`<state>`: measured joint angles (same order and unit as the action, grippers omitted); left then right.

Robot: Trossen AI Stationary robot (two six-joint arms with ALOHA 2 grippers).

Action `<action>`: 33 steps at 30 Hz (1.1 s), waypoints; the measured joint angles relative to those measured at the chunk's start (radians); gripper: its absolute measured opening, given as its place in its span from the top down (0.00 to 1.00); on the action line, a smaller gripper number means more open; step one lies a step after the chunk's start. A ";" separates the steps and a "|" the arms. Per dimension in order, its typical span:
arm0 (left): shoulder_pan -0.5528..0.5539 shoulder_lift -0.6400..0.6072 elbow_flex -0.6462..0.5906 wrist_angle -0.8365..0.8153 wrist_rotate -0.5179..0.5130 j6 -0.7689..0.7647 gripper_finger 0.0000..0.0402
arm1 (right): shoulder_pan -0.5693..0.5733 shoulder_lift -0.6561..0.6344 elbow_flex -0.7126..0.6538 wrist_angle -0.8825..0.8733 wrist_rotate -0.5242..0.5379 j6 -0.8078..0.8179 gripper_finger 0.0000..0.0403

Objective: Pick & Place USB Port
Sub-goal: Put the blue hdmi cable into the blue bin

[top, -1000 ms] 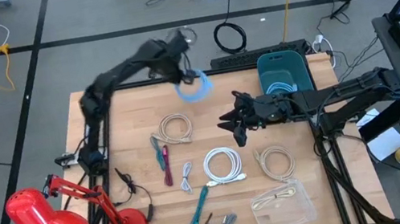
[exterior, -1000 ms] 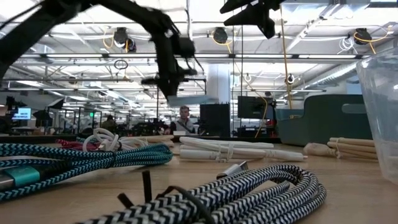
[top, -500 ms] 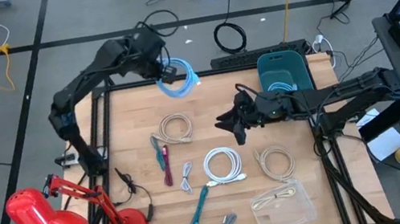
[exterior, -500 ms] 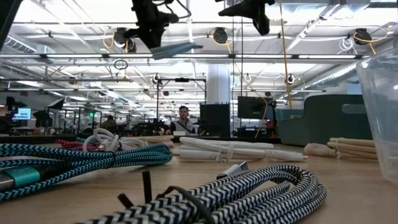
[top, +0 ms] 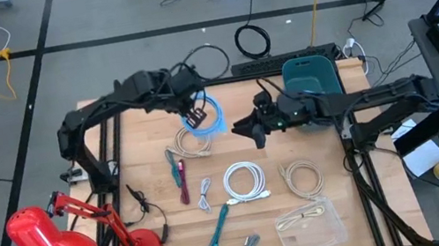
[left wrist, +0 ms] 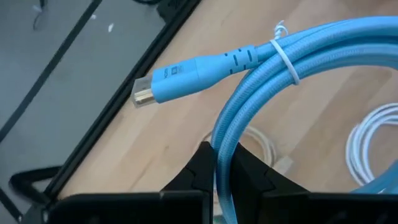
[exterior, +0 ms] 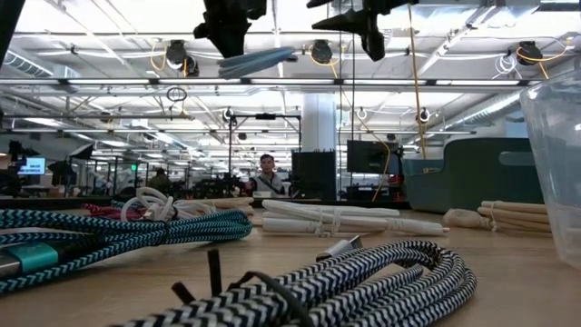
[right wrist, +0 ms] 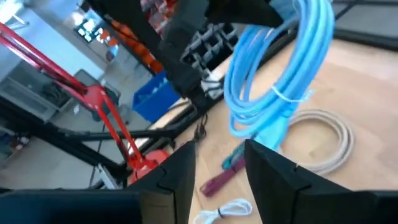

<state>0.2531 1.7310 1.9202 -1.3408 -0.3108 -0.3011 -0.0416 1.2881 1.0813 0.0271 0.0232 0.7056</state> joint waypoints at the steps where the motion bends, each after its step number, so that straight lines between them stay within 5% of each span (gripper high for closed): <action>1: -0.012 0.000 0.000 0.010 -0.003 -0.002 0.94 | -0.006 0.005 0.000 0.008 -0.020 0.007 0.66; 15: -0.159 0.000 -0.001 0.008 -0.009 -0.070 0.94 | -0.023 0.037 0.000 0.047 -0.069 0.035 0.42; 33: -0.217 0.000 -0.001 0.076 -0.013 -0.104 0.94 | -0.022 0.064 0.000 0.087 -0.050 0.087 0.42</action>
<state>0.0364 1.7309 1.9194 -1.2648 -0.3237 -0.4050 -0.0631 1.3518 1.0809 0.1144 -0.0271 0.7924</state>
